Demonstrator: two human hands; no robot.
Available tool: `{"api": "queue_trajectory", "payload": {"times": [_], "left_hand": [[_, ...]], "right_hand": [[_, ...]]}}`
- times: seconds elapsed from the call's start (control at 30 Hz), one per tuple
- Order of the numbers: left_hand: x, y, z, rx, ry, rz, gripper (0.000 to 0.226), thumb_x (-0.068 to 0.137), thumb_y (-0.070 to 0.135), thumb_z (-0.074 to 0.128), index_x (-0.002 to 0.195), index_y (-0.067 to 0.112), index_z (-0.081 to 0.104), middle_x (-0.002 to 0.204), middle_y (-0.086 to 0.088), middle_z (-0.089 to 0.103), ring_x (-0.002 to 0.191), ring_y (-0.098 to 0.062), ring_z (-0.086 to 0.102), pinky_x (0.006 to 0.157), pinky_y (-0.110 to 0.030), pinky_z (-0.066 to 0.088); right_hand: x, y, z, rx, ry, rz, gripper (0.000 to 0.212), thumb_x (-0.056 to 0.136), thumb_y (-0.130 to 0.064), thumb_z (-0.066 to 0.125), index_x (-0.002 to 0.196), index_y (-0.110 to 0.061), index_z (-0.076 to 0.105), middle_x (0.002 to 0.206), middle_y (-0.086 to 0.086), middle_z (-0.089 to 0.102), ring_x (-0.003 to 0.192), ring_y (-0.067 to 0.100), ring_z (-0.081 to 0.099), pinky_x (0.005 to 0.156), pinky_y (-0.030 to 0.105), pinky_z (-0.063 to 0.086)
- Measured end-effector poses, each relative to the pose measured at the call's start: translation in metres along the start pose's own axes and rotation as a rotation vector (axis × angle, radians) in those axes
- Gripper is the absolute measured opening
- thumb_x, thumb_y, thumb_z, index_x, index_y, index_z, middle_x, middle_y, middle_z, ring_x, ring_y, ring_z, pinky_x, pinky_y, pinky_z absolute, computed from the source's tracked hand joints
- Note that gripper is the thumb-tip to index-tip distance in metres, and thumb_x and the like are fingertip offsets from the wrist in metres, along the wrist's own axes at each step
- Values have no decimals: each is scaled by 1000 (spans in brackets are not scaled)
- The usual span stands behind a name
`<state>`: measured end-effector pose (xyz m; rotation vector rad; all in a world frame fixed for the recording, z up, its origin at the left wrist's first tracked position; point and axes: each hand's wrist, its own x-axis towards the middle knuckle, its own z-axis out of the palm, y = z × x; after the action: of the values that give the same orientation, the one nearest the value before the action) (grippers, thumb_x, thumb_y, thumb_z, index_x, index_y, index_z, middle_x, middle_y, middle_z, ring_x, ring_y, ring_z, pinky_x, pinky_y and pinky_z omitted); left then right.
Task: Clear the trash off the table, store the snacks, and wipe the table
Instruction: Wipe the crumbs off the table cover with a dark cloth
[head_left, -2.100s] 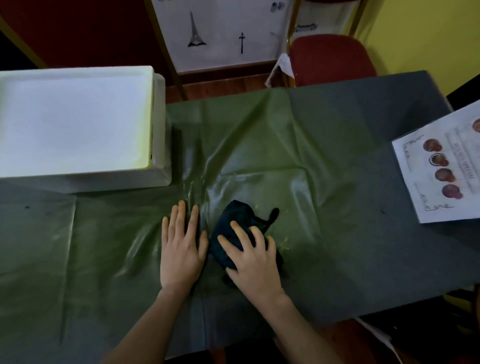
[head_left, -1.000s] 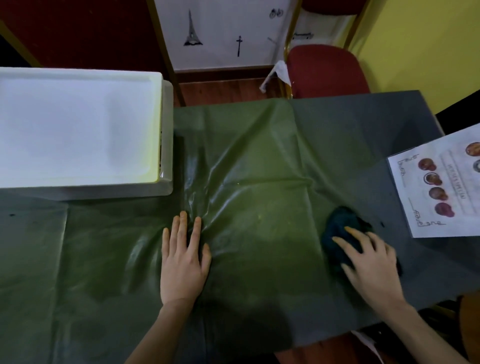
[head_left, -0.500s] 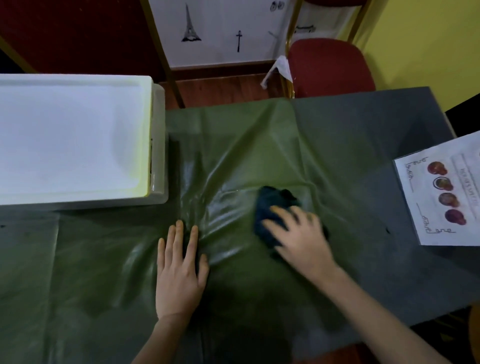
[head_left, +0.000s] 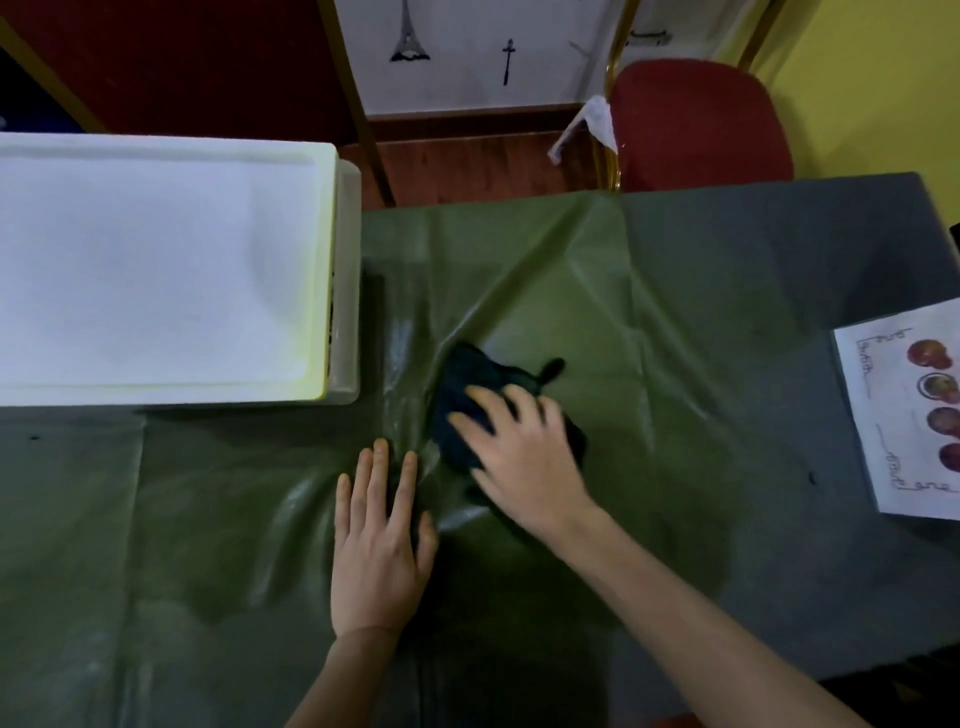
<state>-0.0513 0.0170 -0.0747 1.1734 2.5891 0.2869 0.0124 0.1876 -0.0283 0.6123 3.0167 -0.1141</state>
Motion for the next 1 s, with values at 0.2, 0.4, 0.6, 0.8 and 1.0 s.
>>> {"api": "queue_trajectory", "payload": {"times": [0.2, 0.4, 0.6, 0.8, 1.0], "left_hand": [[-4, 1, 2, -13, 3, 0, 60, 89, 34, 36, 145, 14, 34, 155, -15, 24, 145, -28, 17, 117, -48, 15], [-3, -1, 1, -27, 21, 4, 58, 90, 33, 36, 145, 15, 34, 155, -14, 24, 146, -27, 16, 117, -49, 17], [-3, -1, 4, -21, 50, -11, 54, 92, 20, 35, 146, 15, 32, 156, -13, 23, 146, -26, 14, 118, -48, 15], [-5, -4, 4, -8, 34, -1, 54, 93, 21, 25, 147, 15, 29, 157, -13, 20, 146, -25, 11, 118, -47, 12], [-7, -1, 3, -48, 36, -9, 53, 94, 22, 28, 146, 16, 29, 157, -11, 19, 147, -23, 8, 119, -47, 11]], "right_hand": [[6, 38, 9, -70, -31, -44, 53, 71, -34, 66, 122, -27, 54, 134, 5, 53, 113, 33, 52, 85, 47, 44], [-32, 146, -13, -202, -152, 291, 57, 67, -25, 80, 120, -21, 58, 132, 10, 53, 113, 38, 48, 82, 51, 44], [-57, 61, -15, 6, 15, 203, 58, 61, -32, 73, 117, -27, 58, 130, 3, 55, 109, 31, 47, 81, 44, 43], [-101, -50, 10, 164, -67, -50, 47, 68, -37, 58, 114, -30, 54, 129, -1, 58, 108, 27, 57, 80, 45, 52], [-146, 68, 5, -83, -172, 193, 71, 48, -34, 88, 114, -26, 62, 126, 5, 59, 107, 32, 47, 79, 46, 48]]}}
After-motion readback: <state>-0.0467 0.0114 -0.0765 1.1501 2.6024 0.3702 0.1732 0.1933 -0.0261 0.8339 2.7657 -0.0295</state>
